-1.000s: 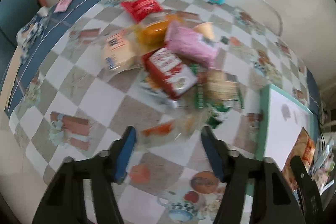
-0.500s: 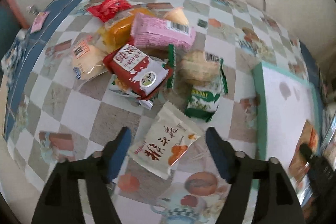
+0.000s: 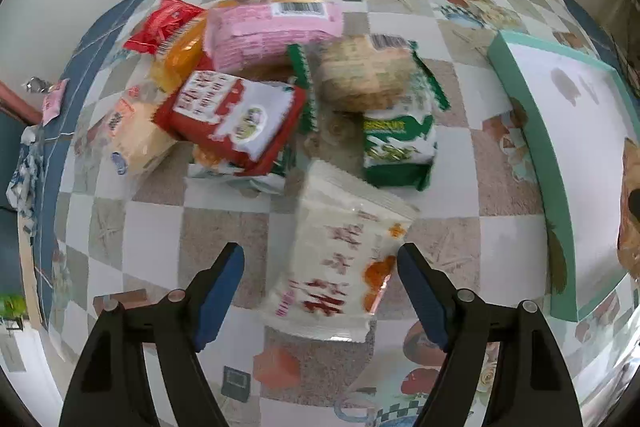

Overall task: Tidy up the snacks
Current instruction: 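Carry both bags to the white tray and release them inside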

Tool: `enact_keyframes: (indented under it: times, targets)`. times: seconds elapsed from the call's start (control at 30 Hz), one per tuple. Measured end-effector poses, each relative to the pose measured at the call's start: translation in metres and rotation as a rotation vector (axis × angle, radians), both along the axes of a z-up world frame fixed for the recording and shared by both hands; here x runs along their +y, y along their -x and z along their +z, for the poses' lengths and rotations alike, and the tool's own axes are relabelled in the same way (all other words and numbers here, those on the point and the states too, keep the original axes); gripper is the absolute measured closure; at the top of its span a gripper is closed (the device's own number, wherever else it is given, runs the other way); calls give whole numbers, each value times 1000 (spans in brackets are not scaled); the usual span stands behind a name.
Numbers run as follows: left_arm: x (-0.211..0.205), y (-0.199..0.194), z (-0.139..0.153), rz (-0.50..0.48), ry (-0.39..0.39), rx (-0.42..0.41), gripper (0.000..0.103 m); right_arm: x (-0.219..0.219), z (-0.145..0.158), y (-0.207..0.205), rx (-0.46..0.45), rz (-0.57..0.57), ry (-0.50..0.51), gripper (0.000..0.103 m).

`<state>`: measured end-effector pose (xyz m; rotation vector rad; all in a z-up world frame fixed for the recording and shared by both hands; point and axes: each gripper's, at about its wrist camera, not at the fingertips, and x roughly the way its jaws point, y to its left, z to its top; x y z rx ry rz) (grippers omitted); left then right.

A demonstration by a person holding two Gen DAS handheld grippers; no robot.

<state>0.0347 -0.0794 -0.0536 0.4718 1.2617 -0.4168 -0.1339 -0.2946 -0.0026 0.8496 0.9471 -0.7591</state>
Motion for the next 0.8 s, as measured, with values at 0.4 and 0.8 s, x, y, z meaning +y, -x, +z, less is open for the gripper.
enact_keyframes:
  times: [0.4,0.8]
  targets:
    - [6,4,15,37,-2,-22,50,-1,-1,-1,-7,-3,-8,64]
    - [-80,32,81,-121,180,-148,50,-45,-5,8,18,-99,9,64]
